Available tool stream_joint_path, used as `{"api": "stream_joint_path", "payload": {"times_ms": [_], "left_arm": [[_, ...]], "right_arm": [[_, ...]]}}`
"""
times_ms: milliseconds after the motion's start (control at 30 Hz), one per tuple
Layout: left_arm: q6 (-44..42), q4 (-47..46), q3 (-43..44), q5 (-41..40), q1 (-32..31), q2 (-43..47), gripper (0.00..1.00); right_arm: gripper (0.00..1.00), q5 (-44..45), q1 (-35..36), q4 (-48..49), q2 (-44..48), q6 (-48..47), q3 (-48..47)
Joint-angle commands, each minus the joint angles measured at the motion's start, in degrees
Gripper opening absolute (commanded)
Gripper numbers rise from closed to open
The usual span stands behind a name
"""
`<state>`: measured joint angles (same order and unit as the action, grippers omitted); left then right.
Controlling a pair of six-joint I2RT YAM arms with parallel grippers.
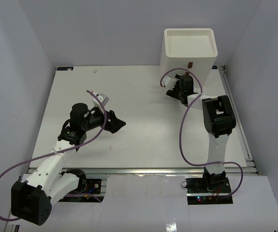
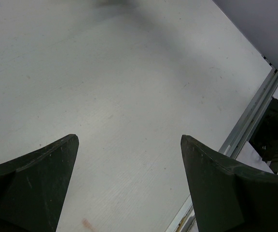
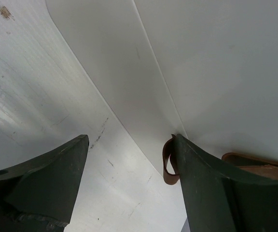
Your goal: Organize the makeup
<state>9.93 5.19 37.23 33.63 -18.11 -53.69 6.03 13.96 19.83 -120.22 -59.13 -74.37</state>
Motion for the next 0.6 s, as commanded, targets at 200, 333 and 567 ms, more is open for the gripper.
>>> {"api": "stream_joint_path", "payload": {"times_ms": [200, 333, 567], "left_arm": [[-0.09, -0.09, 0.42, 0.12, 0.06, 0.24, 0.98], [0.0, -0.16, 0.47, 0.42, 0.07, 0.4, 0.98], [0.56, -0.75, 0.5, 1.65, 0.0, 1.14, 0.98]], "right_arm": [[0.9, -3.69, -0.89, 0.51, 5.12, -0.17, 1.31], [0.9, -11.28, -0.77, -7.33, 13.31, 5.39, 3.11], [0.9, -23.17, -1.55, -24.03, 34.39, 22.66, 5.12]]}}
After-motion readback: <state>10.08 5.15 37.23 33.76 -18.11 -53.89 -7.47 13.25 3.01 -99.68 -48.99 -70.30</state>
